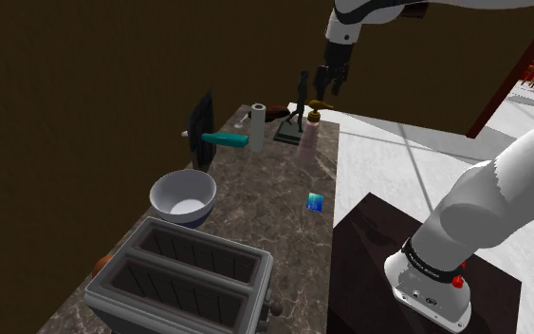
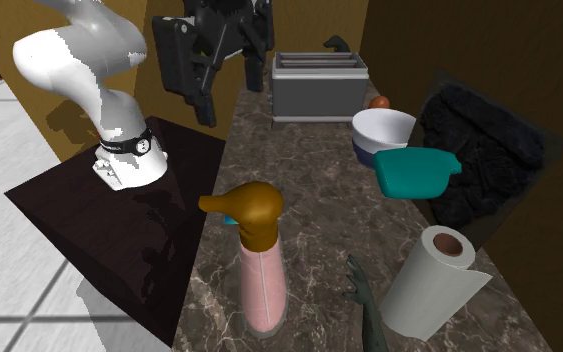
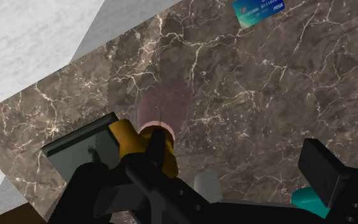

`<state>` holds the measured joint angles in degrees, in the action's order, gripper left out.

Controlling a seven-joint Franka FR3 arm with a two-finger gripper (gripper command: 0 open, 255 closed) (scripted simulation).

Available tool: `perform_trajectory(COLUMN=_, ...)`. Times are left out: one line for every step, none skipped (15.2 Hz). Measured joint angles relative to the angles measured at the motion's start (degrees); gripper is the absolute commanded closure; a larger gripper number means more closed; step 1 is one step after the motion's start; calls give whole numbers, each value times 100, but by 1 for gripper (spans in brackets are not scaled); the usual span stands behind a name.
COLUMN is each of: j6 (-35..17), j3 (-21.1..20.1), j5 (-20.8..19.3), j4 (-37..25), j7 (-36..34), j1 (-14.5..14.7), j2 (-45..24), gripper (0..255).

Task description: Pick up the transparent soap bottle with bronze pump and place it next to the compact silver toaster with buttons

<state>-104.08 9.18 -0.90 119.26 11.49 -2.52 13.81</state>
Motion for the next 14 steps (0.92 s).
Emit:
perform_trajectory(j6=-57, j3=54, j5=-6, j4=-126, j7=100, j1=-23, j2=-200, gripper=0)
perform_trajectory(j6=-65, j3=106, j5=-3, j4=-319, j7=204, j1=-47, j2=-422, gripper=0)
perform_trajectory(j6=-97, j3=179, j5=-6, j4=-468, j7=341, j1=-90, j2=-621, gripper=0)
perform_trajectory(j6=-105, j3=207, j5=11, j4=-674, j7=409, j1=-101, j2=-852, gripper=0)
perform_trajectory(j6=-135, j3=236, j5=21, j4=-825, j7=487, j1=-120, j2=-1053, gripper=0)
perform_trajectory(j6=-119, j3=269, j5=34, j4=-1019, j7=570, j1=-145, j2=-1251, gripper=0)
perform_trajectory(j6=-157, j3=299, j5=52, j4=-1152, j7=649, j1=-172, j2=-1435, gripper=0)
perform_trajectory(j6=-177, j3=320, j5=58, j4=-1209, j7=701, j1=-193, j2=-1521, gripper=0)
perform_trajectory(j6=-236, j3=324, j5=63, j4=-1194, j7=715, j1=-198, j2=-1568, gripper=0)
perform_trajectory(j6=-288, j3=327, j5=62, j4=-1148, j7=726, j1=-202, j2=-1576, gripper=0)
perform_trajectory(j6=-369, j3=328, j5=67, j4=-1095, j7=730, j1=-203, j2=-1604, gripper=0)
perform_trajectory(j6=-443, j3=328, j5=67, j4=-1025, j7=732, j1=-204, j2=-1610, gripper=0)
perform_trajectory(j6=-501, j3=325, j5=73, j4=-992, j7=727, j1=-201, j2=-1635, gripper=0)
perform_trajectory(j6=-581, j3=327, j5=79, j4=-937, j7=736, j1=-204, j2=-1660, gripper=0)
